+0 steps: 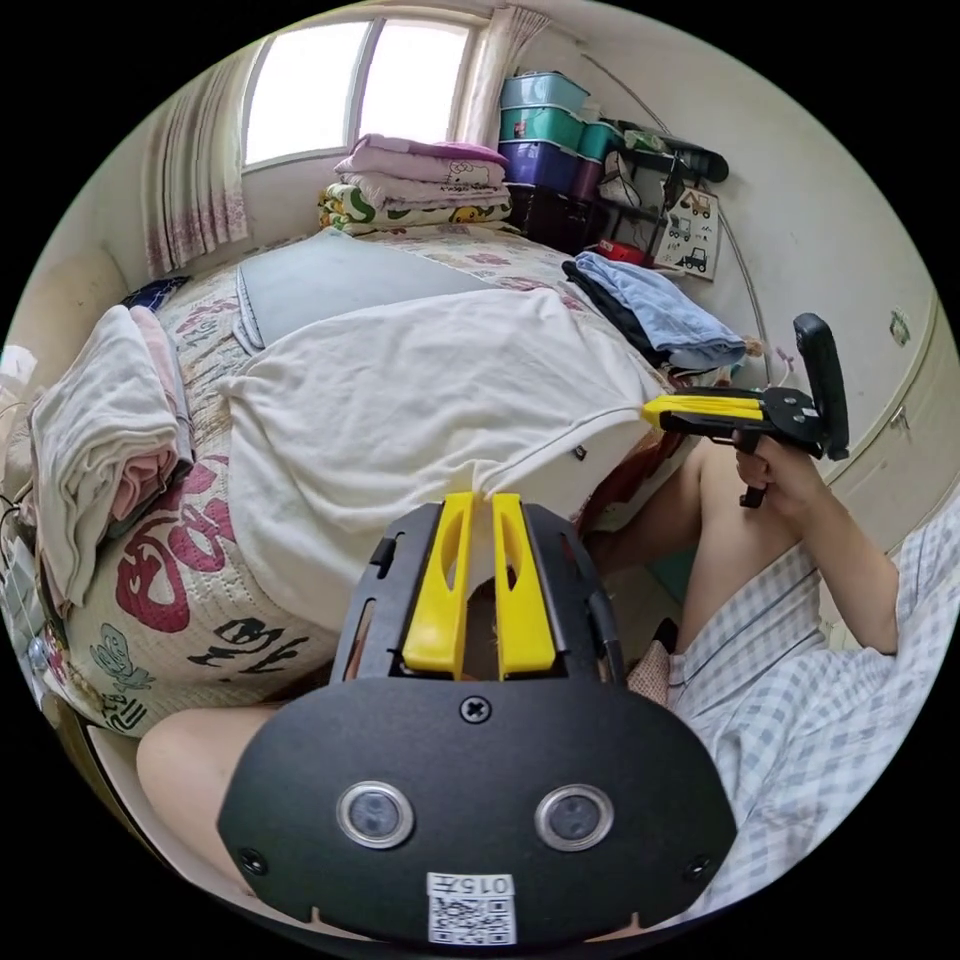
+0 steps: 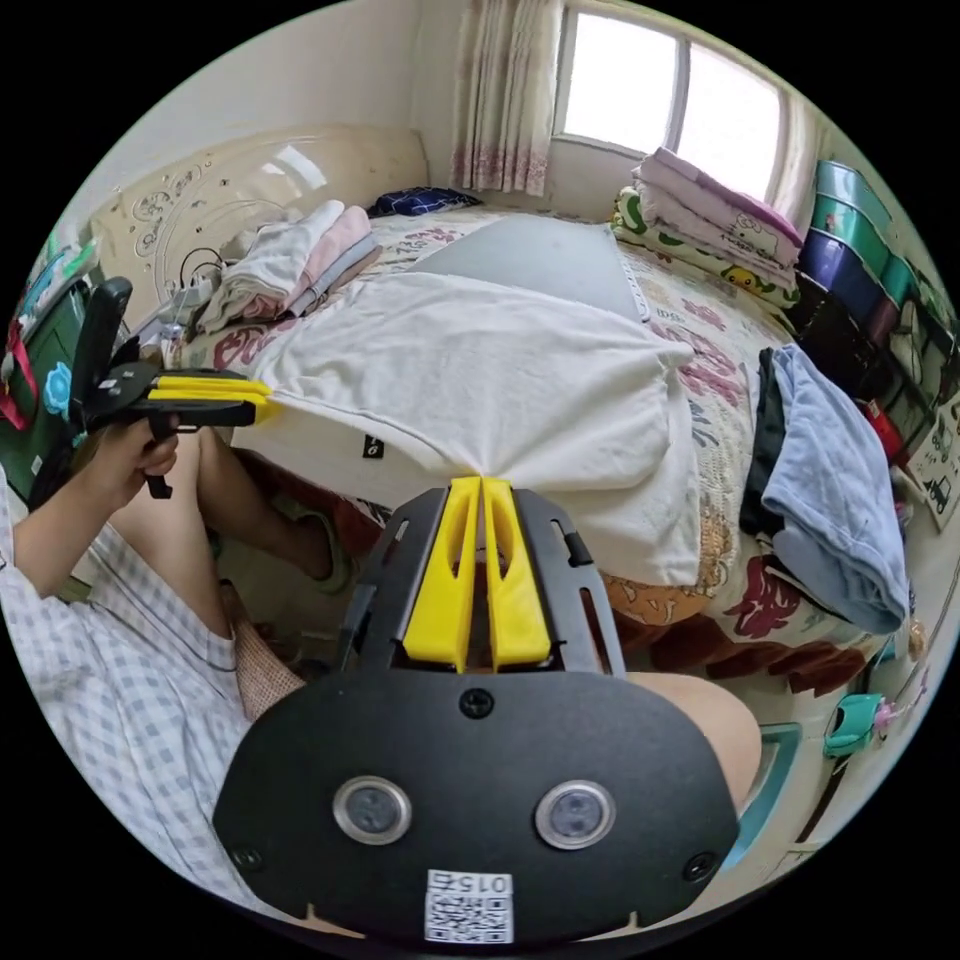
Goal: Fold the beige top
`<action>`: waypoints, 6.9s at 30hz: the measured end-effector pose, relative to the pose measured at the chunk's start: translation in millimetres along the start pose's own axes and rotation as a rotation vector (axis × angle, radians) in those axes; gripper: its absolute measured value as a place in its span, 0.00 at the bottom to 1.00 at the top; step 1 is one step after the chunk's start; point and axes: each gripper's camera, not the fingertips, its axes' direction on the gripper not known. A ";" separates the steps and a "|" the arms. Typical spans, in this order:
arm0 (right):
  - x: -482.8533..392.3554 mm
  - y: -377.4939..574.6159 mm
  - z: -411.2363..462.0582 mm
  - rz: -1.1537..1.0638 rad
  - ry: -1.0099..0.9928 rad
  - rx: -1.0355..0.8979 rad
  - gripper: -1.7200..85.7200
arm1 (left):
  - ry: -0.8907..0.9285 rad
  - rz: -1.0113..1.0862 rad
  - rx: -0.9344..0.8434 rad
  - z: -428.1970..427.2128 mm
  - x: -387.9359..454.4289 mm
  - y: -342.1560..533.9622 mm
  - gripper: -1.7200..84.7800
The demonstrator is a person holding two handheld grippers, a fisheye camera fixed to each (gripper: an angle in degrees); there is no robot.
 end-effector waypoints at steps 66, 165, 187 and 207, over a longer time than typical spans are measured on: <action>327.7 -122.8 -164.3 0.884 -0.325 0.183 0.03 | -0.120 0.366 -0.370 337.9 154.4 -554.3 0.05; 40.9 -3.3 339.0 0.087 -0.140 -0.183 0.09 | 0.232 0.005 -0.100 270.6 -127.8 -115.9 0.10; 125.5 -106.8 234.6 0.325 -0.211 -0.099 0.08 | 0.069 -0.148 0.033 259.4 -194.8 -87.8 0.11; 251.9 -456.4 289.5 0.504 -0.582 -0.165 0.17 | 0.346 -0.506 0.133 308.9 -317.7 -11.3 0.22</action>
